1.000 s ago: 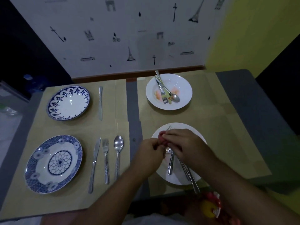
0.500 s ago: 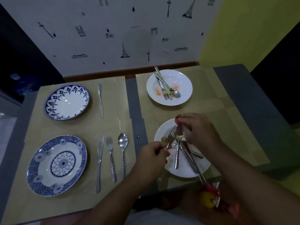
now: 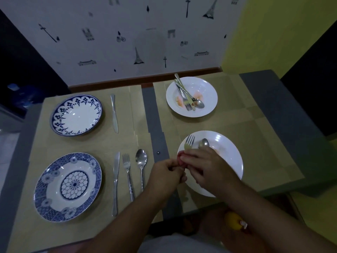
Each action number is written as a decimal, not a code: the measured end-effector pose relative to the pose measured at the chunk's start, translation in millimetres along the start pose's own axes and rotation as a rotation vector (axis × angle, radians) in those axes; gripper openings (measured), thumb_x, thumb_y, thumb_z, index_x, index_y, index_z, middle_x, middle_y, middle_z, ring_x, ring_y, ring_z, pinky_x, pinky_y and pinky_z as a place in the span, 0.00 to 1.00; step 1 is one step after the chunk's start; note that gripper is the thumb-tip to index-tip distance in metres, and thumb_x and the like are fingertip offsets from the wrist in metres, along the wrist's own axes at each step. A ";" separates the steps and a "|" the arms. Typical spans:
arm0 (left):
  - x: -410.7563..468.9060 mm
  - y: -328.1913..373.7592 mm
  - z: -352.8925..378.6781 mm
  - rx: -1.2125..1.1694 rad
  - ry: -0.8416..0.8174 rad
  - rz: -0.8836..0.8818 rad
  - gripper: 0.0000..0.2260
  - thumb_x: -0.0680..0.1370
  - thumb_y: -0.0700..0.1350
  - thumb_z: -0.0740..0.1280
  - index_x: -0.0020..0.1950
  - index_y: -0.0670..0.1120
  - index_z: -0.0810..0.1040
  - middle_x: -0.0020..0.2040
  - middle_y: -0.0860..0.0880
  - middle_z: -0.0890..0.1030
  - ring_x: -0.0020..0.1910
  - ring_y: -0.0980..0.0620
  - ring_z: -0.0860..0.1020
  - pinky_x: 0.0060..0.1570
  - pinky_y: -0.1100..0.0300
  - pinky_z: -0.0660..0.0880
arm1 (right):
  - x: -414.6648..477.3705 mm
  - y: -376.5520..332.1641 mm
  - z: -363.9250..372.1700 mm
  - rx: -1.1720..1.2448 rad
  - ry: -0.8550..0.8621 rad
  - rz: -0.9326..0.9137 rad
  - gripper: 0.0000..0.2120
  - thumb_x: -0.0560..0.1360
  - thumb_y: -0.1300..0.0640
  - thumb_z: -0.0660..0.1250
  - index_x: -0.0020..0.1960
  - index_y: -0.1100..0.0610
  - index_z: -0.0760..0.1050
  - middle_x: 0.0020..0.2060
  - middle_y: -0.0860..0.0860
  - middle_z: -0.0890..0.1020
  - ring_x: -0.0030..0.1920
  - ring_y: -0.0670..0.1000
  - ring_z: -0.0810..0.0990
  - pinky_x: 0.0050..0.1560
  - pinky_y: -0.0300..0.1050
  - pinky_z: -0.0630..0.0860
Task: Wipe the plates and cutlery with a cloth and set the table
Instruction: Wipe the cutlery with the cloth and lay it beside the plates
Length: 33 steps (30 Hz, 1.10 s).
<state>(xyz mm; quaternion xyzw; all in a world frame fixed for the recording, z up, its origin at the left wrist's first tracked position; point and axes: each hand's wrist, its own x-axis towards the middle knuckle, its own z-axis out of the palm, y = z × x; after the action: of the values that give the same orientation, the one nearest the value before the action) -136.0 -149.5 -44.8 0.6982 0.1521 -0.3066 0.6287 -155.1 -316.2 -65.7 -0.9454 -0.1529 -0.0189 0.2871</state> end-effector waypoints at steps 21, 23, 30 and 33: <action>-7.1 -1.3 -1.0 0.134 0.000 0.044 0.10 0.85 0.45 0.57 0.53 0.51 0.78 0.41 0.57 0.78 0.39 0.61 0.74 0.36 0.66 0.70 | 6.3 7.4 -13.8 0.053 0.151 0.195 0.18 0.74 0.61 0.71 0.63 0.52 0.80 0.59 0.45 0.82 0.59 0.46 0.78 0.63 0.48 0.74; -5.7 -2.7 -1.3 0.081 -0.016 0.003 0.13 0.85 0.42 0.55 0.61 0.47 0.79 0.40 0.51 0.80 0.36 0.57 0.75 0.34 0.66 0.70 | 7.1 1.3 -11.2 0.041 0.146 0.116 0.18 0.75 0.62 0.70 0.63 0.53 0.80 0.60 0.47 0.82 0.58 0.48 0.78 0.61 0.47 0.74; -2.4 -8.1 -5.0 -0.020 0.016 -0.052 0.09 0.82 0.40 0.63 0.58 0.45 0.82 0.48 0.49 0.86 0.48 0.50 0.83 0.40 0.62 0.80 | 0.6 0.4 -2.6 -0.057 0.051 0.005 0.18 0.75 0.61 0.70 0.63 0.52 0.80 0.63 0.46 0.80 0.61 0.49 0.77 0.66 0.53 0.71; -3.4 -8.9 -8.5 0.000 -0.018 -0.042 0.08 0.80 0.39 0.67 0.53 0.46 0.85 0.43 0.50 0.86 0.46 0.50 0.84 0.43 0.59 0.79 | -0.4 -1.1 -1.2 -0.064 0.012 -0.059 0.17 0.75 0.62 0.68 0.63 0.53 0.80 0.62 0.48 0.80 0.62 0.50 0.76 0.66 0.49 0.71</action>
<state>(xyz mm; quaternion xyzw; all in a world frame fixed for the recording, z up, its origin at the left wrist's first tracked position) -141.9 -139.2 -49.6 0.6921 0.1610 -0.3261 0.6235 -155.7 -316.2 -64.1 -0.9490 -0.1784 -0.0379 0.2570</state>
